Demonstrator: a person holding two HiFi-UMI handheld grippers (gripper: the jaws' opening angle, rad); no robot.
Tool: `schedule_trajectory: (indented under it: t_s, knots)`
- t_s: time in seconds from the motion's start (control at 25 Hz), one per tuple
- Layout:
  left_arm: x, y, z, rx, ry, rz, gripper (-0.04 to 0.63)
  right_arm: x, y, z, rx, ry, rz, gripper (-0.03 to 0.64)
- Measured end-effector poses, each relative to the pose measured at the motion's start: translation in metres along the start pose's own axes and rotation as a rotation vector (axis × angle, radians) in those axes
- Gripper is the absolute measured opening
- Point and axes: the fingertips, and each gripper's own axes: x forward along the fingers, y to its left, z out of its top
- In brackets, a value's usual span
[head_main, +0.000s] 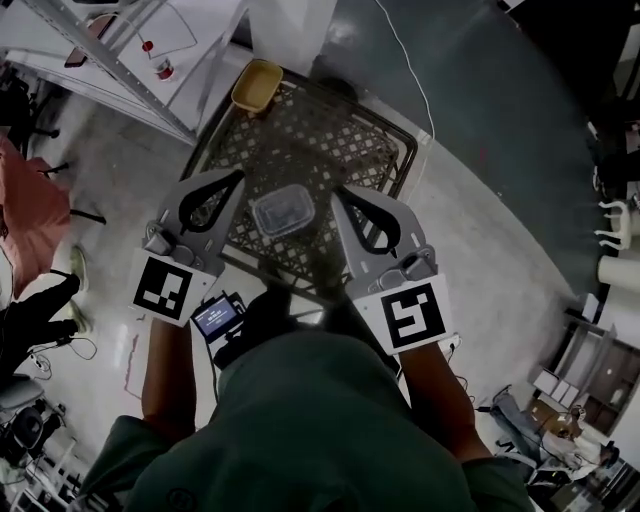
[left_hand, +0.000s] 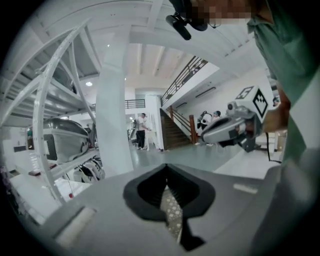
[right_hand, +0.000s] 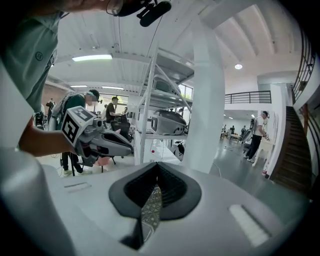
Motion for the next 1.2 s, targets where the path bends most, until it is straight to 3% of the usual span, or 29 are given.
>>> schedule_trajectory:
  t_s: [0.36,0.8,1.2]
  knots:
    - [0.036,0.013,-0.067,-0.122,0.132,0.081,0.003,0.057,-0.026,-0.057,0.026,0.082,0.13,0.008]
    - [0.069,0.01,-0.207,-0.305,0.321,0.144,0.015,0.121,-0.028,-0.169,0.081,0.224,0.246,0.018]
    - [0.082,-0.007,-0.327,-0.488,0.464,0.154,0.064,0.156,-0.015,-0.271,0.154,0.372,0.277,0.048]
